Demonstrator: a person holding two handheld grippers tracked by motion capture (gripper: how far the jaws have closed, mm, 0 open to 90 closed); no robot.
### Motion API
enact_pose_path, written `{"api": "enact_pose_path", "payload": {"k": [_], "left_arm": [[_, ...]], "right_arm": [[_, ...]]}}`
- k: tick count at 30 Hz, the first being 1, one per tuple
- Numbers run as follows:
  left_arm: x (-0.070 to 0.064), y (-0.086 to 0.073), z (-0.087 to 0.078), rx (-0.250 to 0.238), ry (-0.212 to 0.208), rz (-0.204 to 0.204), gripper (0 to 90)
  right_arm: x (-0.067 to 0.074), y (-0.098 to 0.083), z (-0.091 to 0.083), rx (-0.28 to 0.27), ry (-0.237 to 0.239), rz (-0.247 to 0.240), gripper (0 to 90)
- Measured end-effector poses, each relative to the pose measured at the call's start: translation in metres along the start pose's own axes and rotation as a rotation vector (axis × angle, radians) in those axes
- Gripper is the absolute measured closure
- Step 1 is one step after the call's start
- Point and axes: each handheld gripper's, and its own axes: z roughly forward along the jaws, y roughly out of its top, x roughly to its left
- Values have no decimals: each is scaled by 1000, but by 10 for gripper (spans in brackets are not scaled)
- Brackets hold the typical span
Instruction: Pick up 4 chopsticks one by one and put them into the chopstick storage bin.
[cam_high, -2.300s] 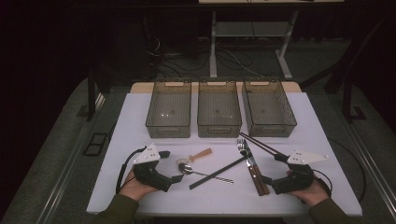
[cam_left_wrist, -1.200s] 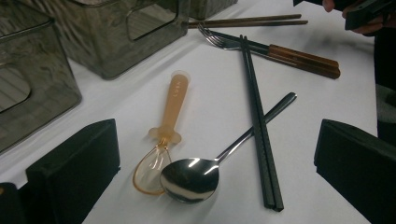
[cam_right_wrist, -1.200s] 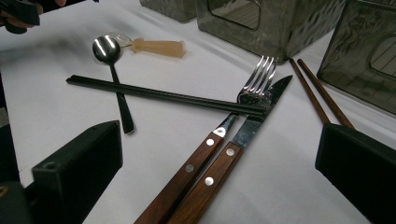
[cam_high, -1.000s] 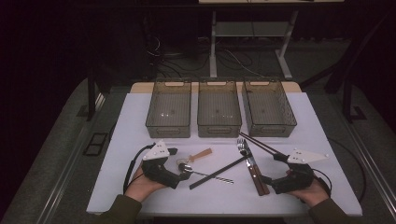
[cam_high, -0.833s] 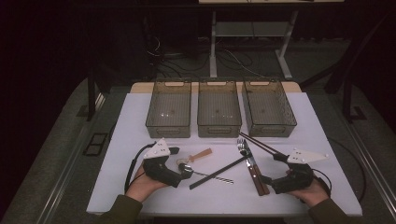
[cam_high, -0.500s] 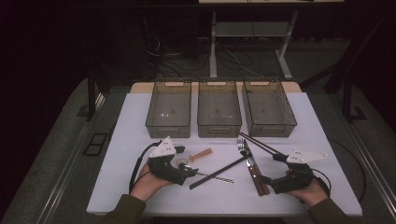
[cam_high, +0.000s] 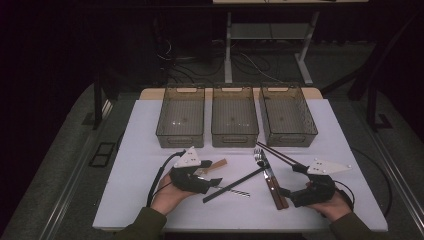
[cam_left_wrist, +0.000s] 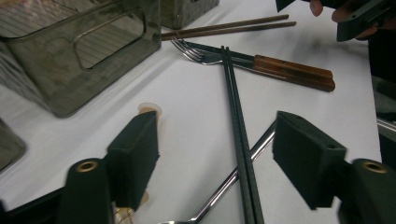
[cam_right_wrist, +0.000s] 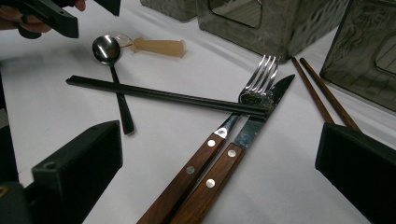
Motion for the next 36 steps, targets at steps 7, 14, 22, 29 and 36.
{"api": "enact_pose_path", "payload": {"k": [7, 14, 22, 29, 36], "left_arm": [[-5, 6, 13, 27, -5, 9, 427], [-10, 10, 26, 51, -22, 14, 588], [-10, 11, 36, 88, -45, 0, 710], [-14, 8, 47, 138, -50, 14, 785], [-18, 4, 52, 157, -56, 12, 811]], "right_arm": [[0, 0, 0, 4, -4, 3, 4], [0, 0, 0, 1, -4, 3, 4], [0, 0, 0, -2, -7, 3, 4], [0, 0, 0, -1, -9, 0, 4], [1, 0, -1, 1, -7, -3, 4]]}}
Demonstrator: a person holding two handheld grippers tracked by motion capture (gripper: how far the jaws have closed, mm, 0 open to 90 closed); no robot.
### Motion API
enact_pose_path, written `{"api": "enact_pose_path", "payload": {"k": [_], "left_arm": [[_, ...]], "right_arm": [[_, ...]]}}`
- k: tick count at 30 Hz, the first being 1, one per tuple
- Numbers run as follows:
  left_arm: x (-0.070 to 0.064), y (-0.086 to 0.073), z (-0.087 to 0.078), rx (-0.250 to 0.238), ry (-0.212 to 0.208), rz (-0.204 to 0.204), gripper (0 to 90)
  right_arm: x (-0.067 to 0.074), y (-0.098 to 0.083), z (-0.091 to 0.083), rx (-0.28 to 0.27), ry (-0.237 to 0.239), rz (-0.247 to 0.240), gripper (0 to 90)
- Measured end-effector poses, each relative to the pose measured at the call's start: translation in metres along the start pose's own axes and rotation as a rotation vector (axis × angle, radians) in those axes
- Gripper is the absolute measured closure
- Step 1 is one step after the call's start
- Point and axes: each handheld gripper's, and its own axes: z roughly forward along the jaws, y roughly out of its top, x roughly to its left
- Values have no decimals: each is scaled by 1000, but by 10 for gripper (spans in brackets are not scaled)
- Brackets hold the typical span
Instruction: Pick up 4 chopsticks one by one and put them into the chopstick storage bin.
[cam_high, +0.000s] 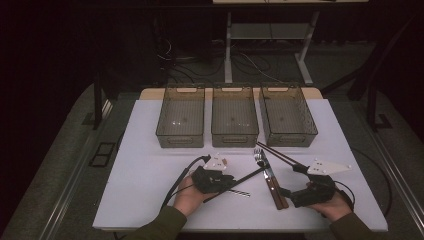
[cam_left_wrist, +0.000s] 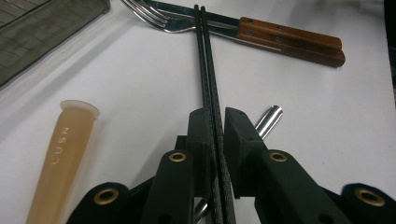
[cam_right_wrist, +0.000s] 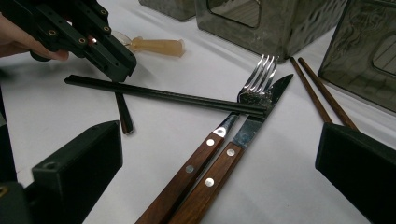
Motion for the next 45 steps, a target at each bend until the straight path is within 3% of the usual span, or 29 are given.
{"api": "enact_pose_path", "payload": {"k": [22, 35, 43, 45], "left_arm": [[4, -3, 4, 24, -8, -19, 819], [4, -4, 6, 35, 14, -9, 819], [4, -6, 8, 63, 38, 17, 802], [3, -6, 9, 50, 40, 5, 803]], "right_arm": [[0, 0, 0, 4, -5, -6, 4], [0, 0, 0, 0, -8, -5, 4], [0, 0, 0, 1, -9, -5, 4], [0, 0, -1, -1, -9, -6, 4]]}}
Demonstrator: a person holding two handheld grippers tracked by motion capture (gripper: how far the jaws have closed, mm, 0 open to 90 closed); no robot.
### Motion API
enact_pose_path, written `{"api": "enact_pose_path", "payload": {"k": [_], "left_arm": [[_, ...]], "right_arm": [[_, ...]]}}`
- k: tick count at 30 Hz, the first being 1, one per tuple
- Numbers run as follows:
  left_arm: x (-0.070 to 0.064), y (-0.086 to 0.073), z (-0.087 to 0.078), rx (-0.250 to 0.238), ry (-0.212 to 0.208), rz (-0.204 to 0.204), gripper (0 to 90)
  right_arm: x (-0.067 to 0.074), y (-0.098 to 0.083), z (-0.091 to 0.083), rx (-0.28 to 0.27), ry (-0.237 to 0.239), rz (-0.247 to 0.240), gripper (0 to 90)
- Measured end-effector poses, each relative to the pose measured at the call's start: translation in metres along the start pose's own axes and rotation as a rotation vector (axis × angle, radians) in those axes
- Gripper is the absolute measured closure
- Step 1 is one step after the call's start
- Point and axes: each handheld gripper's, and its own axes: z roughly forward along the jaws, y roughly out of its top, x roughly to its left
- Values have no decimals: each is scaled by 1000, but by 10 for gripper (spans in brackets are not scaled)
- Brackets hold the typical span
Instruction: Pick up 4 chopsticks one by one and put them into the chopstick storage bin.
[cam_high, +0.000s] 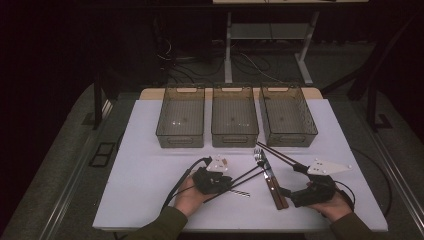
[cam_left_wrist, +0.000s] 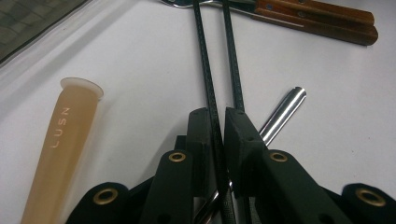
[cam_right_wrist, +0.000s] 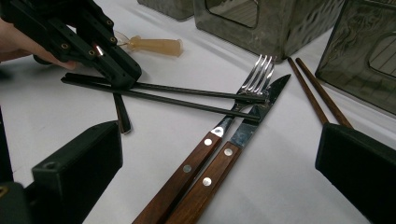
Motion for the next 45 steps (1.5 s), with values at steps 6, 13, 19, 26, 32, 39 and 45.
{"api": "enact_pose_path", "payload": {"k": [6, 13, 19, 26, 32, 39, 45], "left_arm": [[-2, -1, 1, -6, 19, 6, 822], [-1, -1, 0, 4, 22, 9, 849], [-1, -1, 0, 0, 22, -7, 855], [0, -2, -1, -3, 21, -9, 857], [0, -1, -2, -9, 17, -8, 857], [2, 0, -6, -17, 12, -1, 858], [2, 1, -11, -32, -3, -14, 858]], "right_arm": [[0, 0, 0, 1, 0, 0, 4], [0, 0, 0, 0, 1, 0, 4], [1, 0, 1, 5, 7, 0, 4], [1, -2, 4, 16, 13, 1, 4], [1, -3, 10, 30, 12, -6, 4], [-3, -4, 14, 45, 1, 1, 4], [-3, -4, 13, 46, 0, 6, 4]]}}
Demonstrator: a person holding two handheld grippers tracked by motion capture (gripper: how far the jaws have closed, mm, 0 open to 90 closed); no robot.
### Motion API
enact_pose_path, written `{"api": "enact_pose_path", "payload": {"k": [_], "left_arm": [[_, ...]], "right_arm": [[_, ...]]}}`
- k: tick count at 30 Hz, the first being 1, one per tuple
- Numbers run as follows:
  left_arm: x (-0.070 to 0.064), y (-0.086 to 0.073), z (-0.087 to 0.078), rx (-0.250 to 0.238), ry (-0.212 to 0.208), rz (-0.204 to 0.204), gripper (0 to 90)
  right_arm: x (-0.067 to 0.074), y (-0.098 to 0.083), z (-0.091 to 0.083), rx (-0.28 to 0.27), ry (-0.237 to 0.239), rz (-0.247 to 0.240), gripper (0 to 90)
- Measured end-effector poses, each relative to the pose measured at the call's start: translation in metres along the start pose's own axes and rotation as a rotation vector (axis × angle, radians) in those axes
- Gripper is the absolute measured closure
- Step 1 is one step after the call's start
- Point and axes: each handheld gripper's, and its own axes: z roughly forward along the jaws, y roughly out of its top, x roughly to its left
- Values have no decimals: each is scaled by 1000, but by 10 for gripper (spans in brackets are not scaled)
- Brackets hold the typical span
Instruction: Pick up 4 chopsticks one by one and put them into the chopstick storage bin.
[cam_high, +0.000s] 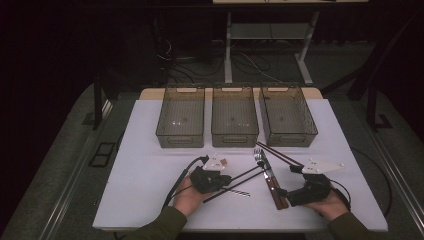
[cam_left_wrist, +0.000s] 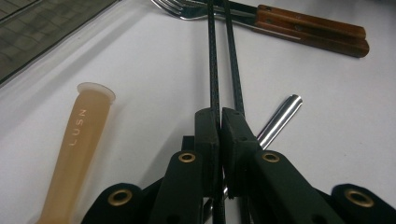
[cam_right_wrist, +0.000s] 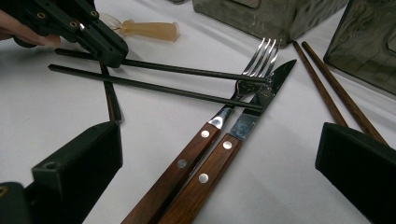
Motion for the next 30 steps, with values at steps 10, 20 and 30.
{"api": "enact_pose_path", "payload": {"k": [10, 20, 30], "left_arm": [[0, 3, -8, -12, -29, -16, 857], [4, 3, -17, -14, -56, -22, 858], [11, 2, -31, -16, -64, -6, 857]], "right_arm": [[1, 0, 0, 1, 2, -1, 4], [1, 0, -1, -4, 3, 1, 4], [1, 0, -1, -6, 5, 2, 4]]}}
